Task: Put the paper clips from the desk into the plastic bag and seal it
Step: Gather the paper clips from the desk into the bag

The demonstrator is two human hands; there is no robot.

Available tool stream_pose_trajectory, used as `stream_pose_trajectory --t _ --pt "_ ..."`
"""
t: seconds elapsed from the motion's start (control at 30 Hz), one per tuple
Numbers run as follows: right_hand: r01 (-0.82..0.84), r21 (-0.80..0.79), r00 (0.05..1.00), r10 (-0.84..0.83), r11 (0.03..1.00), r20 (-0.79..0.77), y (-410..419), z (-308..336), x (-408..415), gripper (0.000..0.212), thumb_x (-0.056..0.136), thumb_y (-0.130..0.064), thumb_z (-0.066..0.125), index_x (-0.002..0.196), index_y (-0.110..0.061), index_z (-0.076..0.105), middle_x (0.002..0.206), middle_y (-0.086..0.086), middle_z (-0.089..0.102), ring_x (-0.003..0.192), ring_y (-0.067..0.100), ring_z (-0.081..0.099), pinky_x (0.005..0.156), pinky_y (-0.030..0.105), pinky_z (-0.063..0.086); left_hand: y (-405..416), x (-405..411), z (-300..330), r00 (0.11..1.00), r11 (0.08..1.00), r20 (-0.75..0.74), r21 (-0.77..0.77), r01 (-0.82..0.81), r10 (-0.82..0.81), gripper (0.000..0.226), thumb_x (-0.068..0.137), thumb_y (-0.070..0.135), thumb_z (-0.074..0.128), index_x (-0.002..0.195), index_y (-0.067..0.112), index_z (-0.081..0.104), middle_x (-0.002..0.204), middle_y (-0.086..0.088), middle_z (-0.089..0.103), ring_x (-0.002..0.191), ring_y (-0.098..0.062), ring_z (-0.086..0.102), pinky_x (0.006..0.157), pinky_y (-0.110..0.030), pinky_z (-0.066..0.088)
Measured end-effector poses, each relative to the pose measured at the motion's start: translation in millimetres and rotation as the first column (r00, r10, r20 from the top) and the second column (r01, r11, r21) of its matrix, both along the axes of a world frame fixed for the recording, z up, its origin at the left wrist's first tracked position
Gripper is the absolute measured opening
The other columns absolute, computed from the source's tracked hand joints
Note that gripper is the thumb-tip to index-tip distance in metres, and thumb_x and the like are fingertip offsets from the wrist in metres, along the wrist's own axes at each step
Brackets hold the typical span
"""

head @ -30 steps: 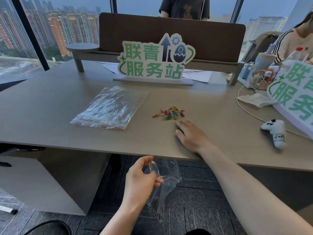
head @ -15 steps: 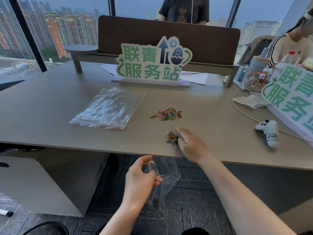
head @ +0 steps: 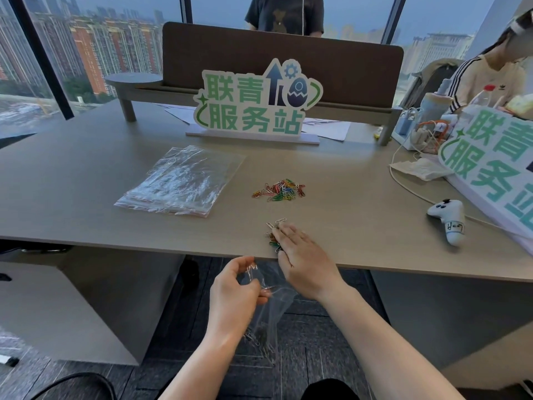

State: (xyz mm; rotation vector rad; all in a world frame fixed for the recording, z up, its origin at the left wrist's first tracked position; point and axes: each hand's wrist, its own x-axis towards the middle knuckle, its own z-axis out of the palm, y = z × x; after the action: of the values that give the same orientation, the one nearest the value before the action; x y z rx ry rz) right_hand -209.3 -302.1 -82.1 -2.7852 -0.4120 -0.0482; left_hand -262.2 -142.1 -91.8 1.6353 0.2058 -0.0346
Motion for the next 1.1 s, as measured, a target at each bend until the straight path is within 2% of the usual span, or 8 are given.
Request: stream_pose_trajectory --t 0.2,0.4,0.57,0.67,0.8,0.87,1.0,1.1 --pt "-0.043 0.027 0.998 0.042 0.999 0.038 15.7 -1.5 -18.9 0.054 0.1 -0.03 0.026 0.152 -0.022 0.016 0.161 -0.003 0.008 0.147 0.007 0.0 0.118 0.025 -0.003 4.0 0.5 -1.3 1.0 1.0 0.012 -0.012 -0.027 0.027 0.039 0.09 -0.007 0.061 0.117 0.022 0.064 0.117 0.004 0.064 0.064 -0.02 0.076 0.065 -0.031 0.063" --pt "-0.083 0.057 0.994 0.079 0.995 0.079 29.7 -1.9 -36.1 0.053 0.099 -0.027 0.028 0.151 -0.021 0.02 0.161 -0.004 0.014 0.147 0.006 0.003 0.117 0.022 -0.004 10.0 0.5 -2.5 0.998 0.997 0.024 -0.051 -0.053 0.054 0.039 0.089 -0.008 0.06 0.114 0.021 0.066 0.115 0.0 0.068 0.079 -0.025 0.077 0.062 -0.027 0.061" --pt "-0.104 0.126 0.99 0.091 0.987 0.106 36.6 0.1 -50.4 0.052 0.096 -0.022 0.031 0.149 -0.021 0.031 0.158 -0.006 0.024 0.146 0.004 0.009 0.115 0.018 -0.003 14.5 -0.1 -3.7 0.997 0.997 0.031 -0.052 -0.062 0.064 0.04 0.09 -0.006 0.061 0.12 0.019 0.064 0.116 -0.001 0.068 0.085 -0.024 0.076 0.066 -0.03 0.063" --pt "-0.105 0.254 0.993 0.089 0.961 0.075 38.6 3.2 -56.9 0.051 0.094 -0.018 0.032 0.144 -0.022 0.04 0.153 -0.008 0.035 0.143 0.002 0.021 0.116 0.018 0.01 15.9 -0.5 -4.5 0.997 0.997 0.035 -0.043 -0.069 0.071 0.042 0.088 -0.005 0.063 0.123 0.019 0.064 0.118 -0.005 0.069 0.09 -0.021 0.075 0.071 -0.035 0.065" --pt "0.0 0.432 0.996 -0.037 0.902 0.078 28.1 11.5 -38.5 0.048 0.094 -0.013 0.036 0.141 -0.02 0.044 0.146 -0.004 0.047 0.136 0.008 0.038 0.111 0.03 0.034 17.7 -3.1 -0.3 0.998 0.997 0.021 -0.043 -0.064 0.065 0.042 0.09 -0.006 0.061 0.124 0.018 0.062 0.116 0.003 0.065 0.068 -0.02 0.077 0.07 -0.034 0.064" --pt "0.069 0.412 0.991 -0.11 0.909 0.076 19.1 17.7 -17.5 0.05 0.094 -0.01 0.037 0.142 -0.017 0.041 0.147 -0.001 0.045 0.136 0.011 0.038 0.111 0.029 0.033 19.0 -4.1 2.8 0.998 0.998 0.01 -0.038 -0.056 0.056 0.042 0.091 -0.007 0.059 0.123 0.021 0.061 0.117 0.007 0.062 0.064 -0.021 0.077 0.07 -0.033 0.063" --pt "0.205 0.269 0.979 -0.204 0.941 -0.033 1.1 27.4 36.6 0.058 0.092 -0.015 0.04 0.149 -0.017 0.028 0.156 0.001 0.029 0.143 0.017 0.025 0.117 0.036 0.023 22.5 -2.6 6.4 0.999 0.999 -0.005 -0.028 -0.034 0.034 0.042 0.092 -0.006 0.058 0.118 0.026 0.059 0.119 0.008 0.059 0.067 -0.025 0.078 0.077 -0.042 0.064" --pt "0.252 0.175 0.967 -0.24 0.952 -0.089 -9.3 27.4 77.4 0.061 0.092 -0.022 0.04 0.151 -0.018 0.023 0.16 0.003 0.017 0.147 0.019 0.014 0.119 0.037 0.015 24.5 -2.4 8.0 1.0 1.0 -0.015 -0.018 -0.01 0.01 0.041 0.093 -0.007 0.056 0.119 0.024 0.06 0.118 0.009 0.059 0.067 -0.023 0.078 0.076 -0.038 0.064"
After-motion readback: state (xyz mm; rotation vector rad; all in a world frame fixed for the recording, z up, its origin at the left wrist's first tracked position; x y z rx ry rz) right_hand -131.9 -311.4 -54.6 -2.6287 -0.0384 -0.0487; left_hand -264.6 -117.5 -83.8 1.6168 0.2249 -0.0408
